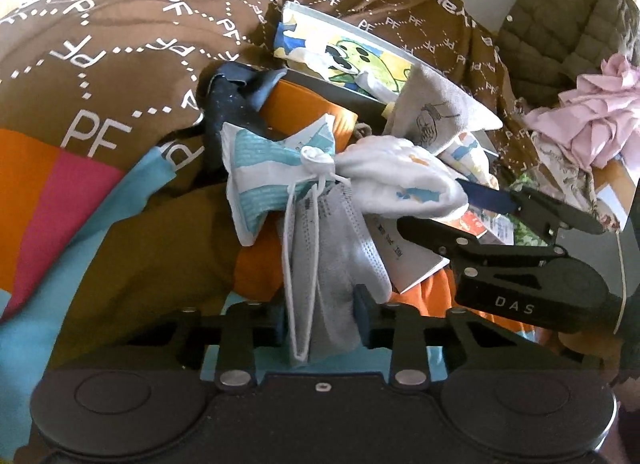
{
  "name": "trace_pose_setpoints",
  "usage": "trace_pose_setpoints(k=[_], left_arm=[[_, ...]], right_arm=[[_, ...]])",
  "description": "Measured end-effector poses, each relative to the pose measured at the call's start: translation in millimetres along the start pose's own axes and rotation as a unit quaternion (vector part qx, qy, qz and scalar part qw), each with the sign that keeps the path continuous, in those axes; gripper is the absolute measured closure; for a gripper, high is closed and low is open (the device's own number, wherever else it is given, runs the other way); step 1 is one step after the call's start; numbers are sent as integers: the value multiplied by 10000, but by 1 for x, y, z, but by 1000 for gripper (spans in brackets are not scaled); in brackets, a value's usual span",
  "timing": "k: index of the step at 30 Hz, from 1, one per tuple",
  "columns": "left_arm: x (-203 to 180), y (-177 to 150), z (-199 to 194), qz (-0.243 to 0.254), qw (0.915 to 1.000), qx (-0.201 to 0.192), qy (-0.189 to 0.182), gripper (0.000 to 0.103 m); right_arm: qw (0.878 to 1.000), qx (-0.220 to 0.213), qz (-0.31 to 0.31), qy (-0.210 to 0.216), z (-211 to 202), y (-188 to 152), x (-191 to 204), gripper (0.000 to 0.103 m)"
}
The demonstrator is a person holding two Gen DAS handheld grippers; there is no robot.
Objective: Organize soft objects
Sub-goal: 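Lift the grey mask with the left tool while the right tool grasps the white towel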
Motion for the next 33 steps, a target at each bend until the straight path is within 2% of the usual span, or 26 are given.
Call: trace_pose_setpoints(k=[4, 6, 8, 11, 16, 21, 26, 33], left_arm=[[2, 2, -3, -139, 9998, -104, -39, 75], [2, 3, -4, -164, 9996, -203, -53, 75], [1, 4, -6, -177, 9994, -292, -67, 75], [0, 6, -11, -167, 9990, -416, -83, 80], [-7, 10, -19, -39, 9979, -629, -165, 87], [-17, 15, -32, 160, 9947, -970, -286, 88], [-19, 24, -49, 211, 9863, -1604, -337, 88], [-26, 29, -71, 318, 9730, -2246, -420, 88]], right_arm=[[9999, -82, 78, 103, -3, 2, 2, 50], [9998, -131, 91, 119, -5, 4, 5, 68], [9998, -161, 77, -9, -6, 5, 4, 79], [9997, -113, 206, -76, -6, 5, 0, 87], [9991, -289, 182, -246, -14, 10, 0, 91], [9972, -584, 128, -459, -30, 18, -1, 93], [9942, -882, 69, -613, -47, 23, 0, 94], [9885, -1298, 8, -771, -73, 31, 1, 95]])
Point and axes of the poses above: each gripper's, at about its wrist camera, not at the fingertips, and z roughly the way its jaws point, x to its left, y to its top, the point moved 6 cm from there along z, roughly the way its jaws point, and after that the axes turned 13 degrees about -y, right-handed, at the moved point
